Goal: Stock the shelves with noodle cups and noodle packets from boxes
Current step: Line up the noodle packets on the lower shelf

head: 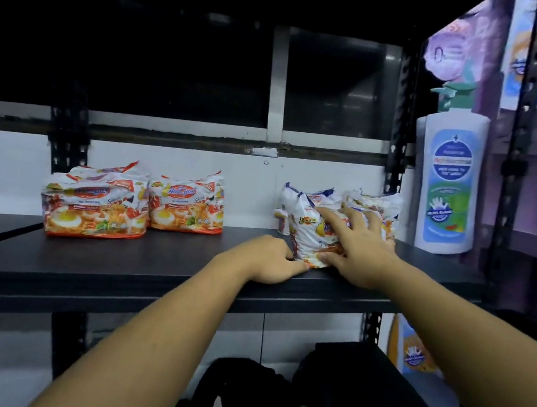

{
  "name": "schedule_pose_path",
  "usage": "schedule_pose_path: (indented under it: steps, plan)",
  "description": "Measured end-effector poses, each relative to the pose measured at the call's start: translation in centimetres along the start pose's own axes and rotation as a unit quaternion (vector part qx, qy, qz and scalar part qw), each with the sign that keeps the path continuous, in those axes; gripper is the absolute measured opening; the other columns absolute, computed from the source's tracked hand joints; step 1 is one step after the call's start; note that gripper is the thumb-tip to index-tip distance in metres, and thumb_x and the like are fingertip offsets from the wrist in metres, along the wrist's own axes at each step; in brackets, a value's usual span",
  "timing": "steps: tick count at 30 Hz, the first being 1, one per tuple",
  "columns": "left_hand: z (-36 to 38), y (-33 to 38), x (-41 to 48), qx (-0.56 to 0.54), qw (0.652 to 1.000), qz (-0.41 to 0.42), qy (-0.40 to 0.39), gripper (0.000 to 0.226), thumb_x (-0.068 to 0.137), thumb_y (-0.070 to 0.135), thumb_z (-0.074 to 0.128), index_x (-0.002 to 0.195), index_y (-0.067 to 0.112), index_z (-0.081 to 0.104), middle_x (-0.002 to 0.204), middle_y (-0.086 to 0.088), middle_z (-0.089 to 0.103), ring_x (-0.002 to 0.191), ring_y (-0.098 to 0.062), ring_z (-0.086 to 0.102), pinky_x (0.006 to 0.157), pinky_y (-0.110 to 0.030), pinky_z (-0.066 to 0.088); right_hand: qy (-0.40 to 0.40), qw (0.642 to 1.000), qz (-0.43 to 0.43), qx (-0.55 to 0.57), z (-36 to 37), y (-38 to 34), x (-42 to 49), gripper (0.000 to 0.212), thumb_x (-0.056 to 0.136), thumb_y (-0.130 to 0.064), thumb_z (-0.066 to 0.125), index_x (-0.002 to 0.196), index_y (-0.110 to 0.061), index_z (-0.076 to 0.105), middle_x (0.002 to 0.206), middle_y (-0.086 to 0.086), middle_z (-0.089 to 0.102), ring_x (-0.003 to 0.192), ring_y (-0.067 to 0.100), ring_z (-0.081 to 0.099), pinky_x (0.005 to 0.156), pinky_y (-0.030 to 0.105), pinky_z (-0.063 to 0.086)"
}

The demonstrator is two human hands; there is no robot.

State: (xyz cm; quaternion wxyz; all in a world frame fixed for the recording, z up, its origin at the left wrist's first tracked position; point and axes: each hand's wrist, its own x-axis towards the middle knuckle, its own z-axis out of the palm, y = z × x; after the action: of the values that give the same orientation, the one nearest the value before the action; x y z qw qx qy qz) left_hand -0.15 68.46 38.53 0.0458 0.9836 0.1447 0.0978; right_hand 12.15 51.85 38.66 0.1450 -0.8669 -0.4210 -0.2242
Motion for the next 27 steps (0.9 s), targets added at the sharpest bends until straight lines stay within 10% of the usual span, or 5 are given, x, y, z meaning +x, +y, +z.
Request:
schedule_pose_path:
  steps: [5,27]
  plan:
    - [0.5,1.6,3.4,0.0,0.997,-0.016,-0.074,0.079,0.098,0.075,0.032,0.159,0.027,0.038,0.168,-0.003,0.03,0.154,-0.026,0.027,0.12,-0.042,0.023,-0.019,0.999,0.035,-0.004,0.6,5.6,1.9,0.082,0.097,-0.056,0.057,0.151,-0.062,-0.005,0.168,-0.007,-0.001,0.154,0.034,-0.011,0.115,0.07,0.022]
    - [0.9,0.5,5.1,-0.033,0.996,-0.035,-0.073,0.081,0.087,0.086,0.036,0.157,0.045,0.034,0.167,0.013,0.028,0.154,-0.015,0.025,0.125,-0.041,0.018,-0.067,0.995,0.068,0.01,6.4,15.8,12.8,0.09,0.098,-0.051,0.059,0.148,-0.064,-0.014,0.169,-0.013,-0.017,0.151,0.033,-0.032,0.11,0.083,0.007]
